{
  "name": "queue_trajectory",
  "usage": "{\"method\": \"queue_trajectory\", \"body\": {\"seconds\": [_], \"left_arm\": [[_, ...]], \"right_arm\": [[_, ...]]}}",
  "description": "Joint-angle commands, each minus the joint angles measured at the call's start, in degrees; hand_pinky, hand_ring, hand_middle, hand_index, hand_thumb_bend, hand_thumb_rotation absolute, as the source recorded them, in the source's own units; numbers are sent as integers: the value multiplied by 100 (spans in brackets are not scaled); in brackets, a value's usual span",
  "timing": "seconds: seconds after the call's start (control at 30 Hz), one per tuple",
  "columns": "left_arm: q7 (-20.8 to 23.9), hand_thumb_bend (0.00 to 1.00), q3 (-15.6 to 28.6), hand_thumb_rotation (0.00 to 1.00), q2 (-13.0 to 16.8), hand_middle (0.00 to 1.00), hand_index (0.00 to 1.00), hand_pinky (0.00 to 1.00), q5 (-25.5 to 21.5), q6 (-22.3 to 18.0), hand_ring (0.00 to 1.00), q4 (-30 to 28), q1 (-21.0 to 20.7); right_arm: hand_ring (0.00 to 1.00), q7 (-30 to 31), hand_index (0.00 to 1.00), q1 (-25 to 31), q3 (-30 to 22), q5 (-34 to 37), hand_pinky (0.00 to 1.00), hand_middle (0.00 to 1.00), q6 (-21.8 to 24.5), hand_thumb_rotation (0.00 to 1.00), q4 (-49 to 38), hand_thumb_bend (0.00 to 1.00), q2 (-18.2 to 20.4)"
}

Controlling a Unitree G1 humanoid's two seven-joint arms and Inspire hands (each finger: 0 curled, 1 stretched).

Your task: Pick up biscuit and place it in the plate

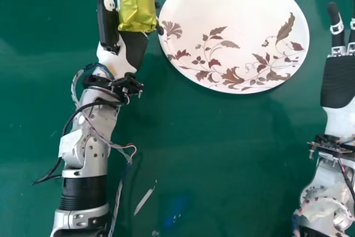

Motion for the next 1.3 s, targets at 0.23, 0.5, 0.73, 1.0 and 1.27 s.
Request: {"method": "queue_trajectory", "body": {"seconds": [0.23,0.5,0.73,1.0,1.27], "left_arm": [[-49,52,55,0,-201,40,49,21,-128,-92,24,608,-359],[-156,52,-317,0,23,39,49,19,894,-721,23,1215,-629],[-200,52,-443,0,9,40,49,20,1281,-1029,24,1700,-807],[449,52,-769,0,192,40,50,19,2410,-1503,24,2271,-1155],[1025,52,-1302,0,515,40,50,18,3724,-1172,23,2175,-1228]], "right_arm": [[96,-7,92,-1,-26,-105,81,97,-116,29,138,93,14],[99,-13,96,-18,35,-190,87,99,-173,30,207,92,75],[100,-34,98,-7,49,-196,96,100,-128,28,217,88,64],[99,-79,96,-12,109,-249,87,99,-154,35,156,88,113],[100,-172,95,71,160,-268,94,98,-143,36,78,94,150]]}}
